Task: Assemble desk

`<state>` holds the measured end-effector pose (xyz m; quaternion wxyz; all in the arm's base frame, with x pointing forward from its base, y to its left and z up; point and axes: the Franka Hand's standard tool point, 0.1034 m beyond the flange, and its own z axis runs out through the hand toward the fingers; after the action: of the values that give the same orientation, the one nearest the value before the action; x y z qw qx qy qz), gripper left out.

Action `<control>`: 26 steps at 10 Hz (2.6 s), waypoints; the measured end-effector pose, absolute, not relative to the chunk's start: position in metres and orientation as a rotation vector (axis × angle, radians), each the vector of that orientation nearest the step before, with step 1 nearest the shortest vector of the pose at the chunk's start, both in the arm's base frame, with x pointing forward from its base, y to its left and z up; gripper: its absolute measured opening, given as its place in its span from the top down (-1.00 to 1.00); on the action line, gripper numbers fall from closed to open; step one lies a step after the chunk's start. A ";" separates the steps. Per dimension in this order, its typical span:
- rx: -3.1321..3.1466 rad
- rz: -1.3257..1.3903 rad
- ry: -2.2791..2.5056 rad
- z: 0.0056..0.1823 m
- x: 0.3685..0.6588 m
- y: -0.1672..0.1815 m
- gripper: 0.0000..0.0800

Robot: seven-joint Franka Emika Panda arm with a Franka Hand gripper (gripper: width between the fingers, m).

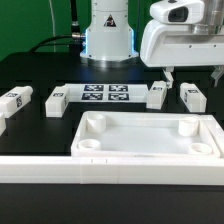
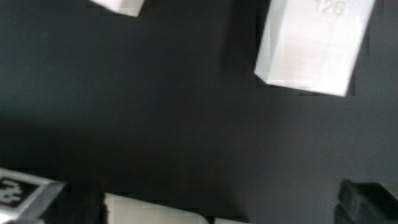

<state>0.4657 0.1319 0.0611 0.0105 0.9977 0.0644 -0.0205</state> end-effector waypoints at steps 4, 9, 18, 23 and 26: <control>3.152 -0.081 0.148 0.052 0.451 0.145 -0.62; 3.166 -0.133 0.110 0.051 0.448 0.148 -0.62; 2.900 -1.092 0.198 0.036 0.432 0.157 -0.62; 2.756 -1.377 0.216 0.011 0.423 0.157 -0.62; 2.752 -1.381 0.219 0.006 0.417 0.158 -0.62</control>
Offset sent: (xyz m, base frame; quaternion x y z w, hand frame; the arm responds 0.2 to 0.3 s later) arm -0.0310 0.0323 -0.0122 0.0676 -0.0151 0.0843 0.9940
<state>0.4175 0.1578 0.0057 0.0275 0.8911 0.0710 -0.4473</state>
